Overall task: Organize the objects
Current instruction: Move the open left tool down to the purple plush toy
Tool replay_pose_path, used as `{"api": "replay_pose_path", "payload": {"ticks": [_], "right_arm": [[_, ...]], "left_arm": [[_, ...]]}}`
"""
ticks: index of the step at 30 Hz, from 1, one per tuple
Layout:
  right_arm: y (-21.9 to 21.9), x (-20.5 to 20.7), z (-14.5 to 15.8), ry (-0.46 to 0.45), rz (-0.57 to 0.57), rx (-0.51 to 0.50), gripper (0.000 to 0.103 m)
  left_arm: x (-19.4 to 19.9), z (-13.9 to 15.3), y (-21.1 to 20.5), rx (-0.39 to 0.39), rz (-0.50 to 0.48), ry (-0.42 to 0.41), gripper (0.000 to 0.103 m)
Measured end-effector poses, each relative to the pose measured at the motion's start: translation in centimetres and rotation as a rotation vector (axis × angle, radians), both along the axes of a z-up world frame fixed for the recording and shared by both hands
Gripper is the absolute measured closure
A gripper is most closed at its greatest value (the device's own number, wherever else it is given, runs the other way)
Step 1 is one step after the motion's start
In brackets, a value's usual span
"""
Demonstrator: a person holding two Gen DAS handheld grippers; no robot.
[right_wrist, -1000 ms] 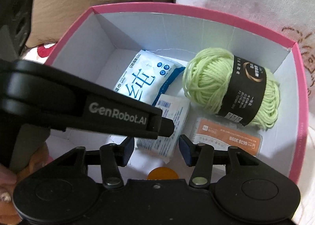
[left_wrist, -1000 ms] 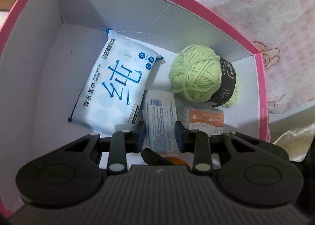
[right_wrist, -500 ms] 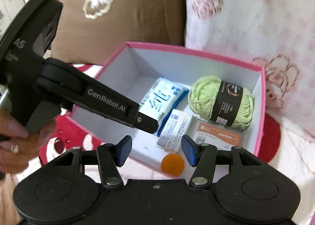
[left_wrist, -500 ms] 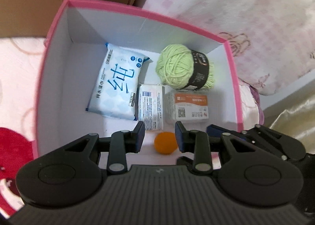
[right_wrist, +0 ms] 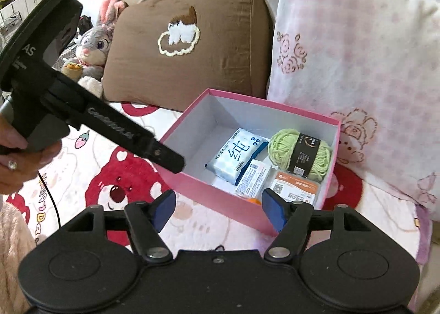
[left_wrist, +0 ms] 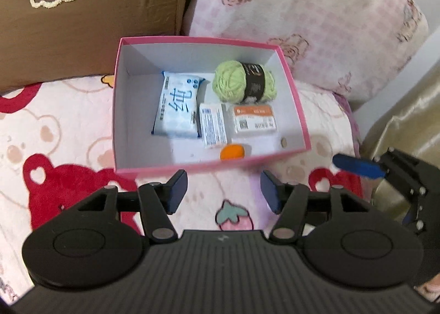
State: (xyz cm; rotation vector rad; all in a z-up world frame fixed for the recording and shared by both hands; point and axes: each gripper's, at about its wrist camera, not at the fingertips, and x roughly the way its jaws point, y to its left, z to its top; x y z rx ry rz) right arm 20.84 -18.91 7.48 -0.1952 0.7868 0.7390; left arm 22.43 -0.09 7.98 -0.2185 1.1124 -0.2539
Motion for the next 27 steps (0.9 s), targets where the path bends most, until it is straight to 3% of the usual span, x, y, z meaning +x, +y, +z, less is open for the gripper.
{"api": "replay_pose_path", "payload": {"ticks": [5,12,15,27], "right_arm": [[-1.3,-2.0,0.9,-0.013,-0.005,0.009,0.02],[-2.5,-4.6,1.6,-0.025,-0.006,-0.019,0.019],[-2.8,-5.6,1.8,-0.037,-0.001,-0.029,0.018],[-3.9,-7.5,-0.2,0.016,0.007,-0.064,0.015]], "left_arm": [[-3.1,1.1,-1.0,0.019,-0.054,-0.014,0.036],[-7.0,1.3,-2.0,0.002,-0.09,-0.001,0.034],[-8.3,1.3,-2.2,-0.003,-0.107,-0.005,0.028],[-9.2,-0.9,-2.8,0.003,-0.117,0.027,0.024]]}}
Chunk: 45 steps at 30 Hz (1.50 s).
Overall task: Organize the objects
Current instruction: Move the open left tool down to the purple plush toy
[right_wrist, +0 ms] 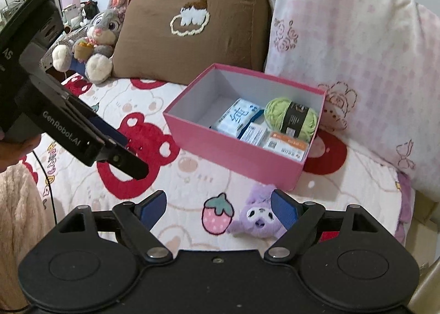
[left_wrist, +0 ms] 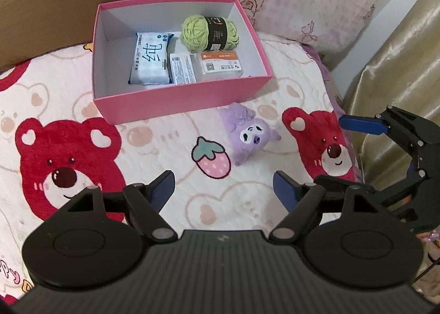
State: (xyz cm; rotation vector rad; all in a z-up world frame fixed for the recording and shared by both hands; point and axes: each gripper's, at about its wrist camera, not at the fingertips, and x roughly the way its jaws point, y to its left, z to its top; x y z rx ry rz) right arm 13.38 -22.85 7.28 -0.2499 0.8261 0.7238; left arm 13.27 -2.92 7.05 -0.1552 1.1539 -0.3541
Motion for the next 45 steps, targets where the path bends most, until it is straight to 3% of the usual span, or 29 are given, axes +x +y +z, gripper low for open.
{"api": "replay_pose_path", "payload": {"ticks": [8,18,25,39,45], "right_arm": [[0.1,-0.2,-2.2,0.013,0.012,-0.015,0.015],[-0.4,0.1,-4.8,-0.044,0.003,-0.034,0.012],[-0.4,1.0,-8.4,-0.112,0.019,-0.073,0.012],[0.5,2.8,-15.0,-0.214,0.061,-0.168,0.012],[1.2,3.0,-17.0,-0.244,0.09,-0.204,0.012]], "left_arm": [[1.0,-2.8,-1.6,-0.019,-0.013,0.014,0.024],[1.8,-5.5,-4.3,-0.05,-0.032,-0.017,0.019],[2.6,-9.6,-4.9,-0.083,0.002,-0.013,0.017],[3.0,-16.0,-5.3,-0.192,0.046,-0.149,0.017],[3.7,-17.7,-5.4,-0.227,0.083,-0.158,0.017]]}}
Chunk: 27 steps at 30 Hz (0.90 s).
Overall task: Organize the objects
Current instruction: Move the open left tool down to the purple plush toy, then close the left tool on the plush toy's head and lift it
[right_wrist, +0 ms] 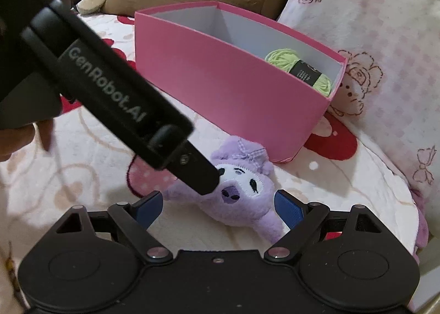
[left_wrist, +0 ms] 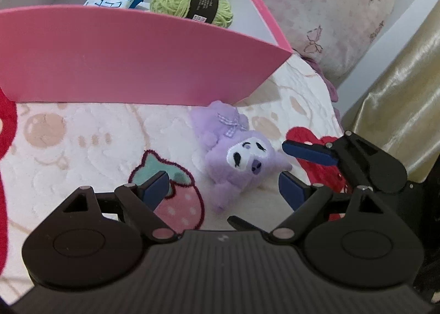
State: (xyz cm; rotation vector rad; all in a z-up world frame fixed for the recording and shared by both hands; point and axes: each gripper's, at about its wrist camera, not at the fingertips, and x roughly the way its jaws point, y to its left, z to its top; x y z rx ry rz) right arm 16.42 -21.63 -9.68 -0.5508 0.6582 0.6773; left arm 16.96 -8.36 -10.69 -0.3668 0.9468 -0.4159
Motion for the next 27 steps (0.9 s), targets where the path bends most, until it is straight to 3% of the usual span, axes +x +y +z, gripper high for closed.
{"api": "replay_pose_path", "payload": {"ticks": [9,14,21,27], "right_arm": [[0.7,0.6,-1.8,-0.01,0.001,-0.027,0.009],[0.3,1.3,-2.3,0.032,-0.032,0.007,0.006],[-0.4,1.6,-2.2,0.126,-0.134,0.094,0.006],[-0.3,0.9,-1.9,0.123,-0.183,0.118,0.011]], "left_arm": [[1.1,-1.9,0.3,-0.065,0.028,-0.007,0.02],[1.5,-2.7,0.3,-0.111,0.004,-0.009,0.047],[2.3,-3.2,-0.2,-0.16,-0.032,0.016,0.059],[1.8,-3.1,-0.4,-0.156,-0.039,0.016,0.062]]}}
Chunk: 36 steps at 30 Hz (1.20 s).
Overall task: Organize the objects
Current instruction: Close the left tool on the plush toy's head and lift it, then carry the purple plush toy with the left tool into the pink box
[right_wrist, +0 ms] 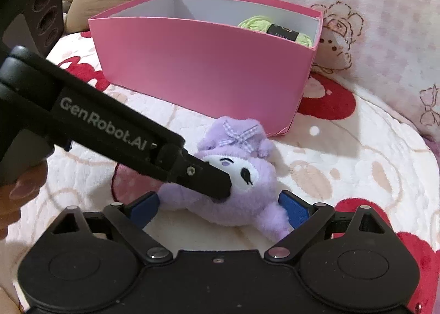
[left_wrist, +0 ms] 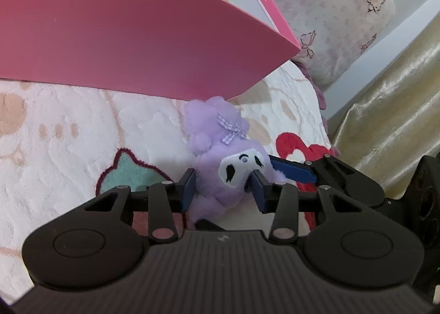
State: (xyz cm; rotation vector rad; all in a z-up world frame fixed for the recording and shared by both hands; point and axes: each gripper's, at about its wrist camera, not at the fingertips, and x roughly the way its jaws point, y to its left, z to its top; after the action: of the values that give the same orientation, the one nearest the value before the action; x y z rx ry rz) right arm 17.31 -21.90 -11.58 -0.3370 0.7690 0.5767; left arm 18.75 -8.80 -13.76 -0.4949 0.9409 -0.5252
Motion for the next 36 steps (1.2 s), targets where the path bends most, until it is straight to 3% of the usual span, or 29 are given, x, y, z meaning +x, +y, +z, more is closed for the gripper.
{"api": "replay_pose_path", "payload": {"ticks": [6,13,20,28,36], "right_arm": [[0.2,-0.1,-0.2,-0.001,-0.035,0.007,0.02],[0.4,-1.1,1.0,0.012,-0.064,0.016,0.023],[1.2,-2.5,3.8,0.008,-0.067,0.028,0.023],[3.2,-4.6,7.6,-0.035,-0.035,0.003,0.023],[4.7,-6.1,11.6,-0.041,-0.022,0.014,0.023]], "left_arm": [[-0.5,0.4,-0.1,0.019,-0.001,0.01,0.062],[-1.2,2.4,0.7,0.014,-0.019,0.042,0.062],[-2.7,5.9,1.3,0.061,-0.05,0.025,0.062],[-4.1,9.9,3.5,0.064,-0.057,0.033,0.062],[-5.5,14.5,4.7,0.126,-0.086,-0.018,0.062]]}}
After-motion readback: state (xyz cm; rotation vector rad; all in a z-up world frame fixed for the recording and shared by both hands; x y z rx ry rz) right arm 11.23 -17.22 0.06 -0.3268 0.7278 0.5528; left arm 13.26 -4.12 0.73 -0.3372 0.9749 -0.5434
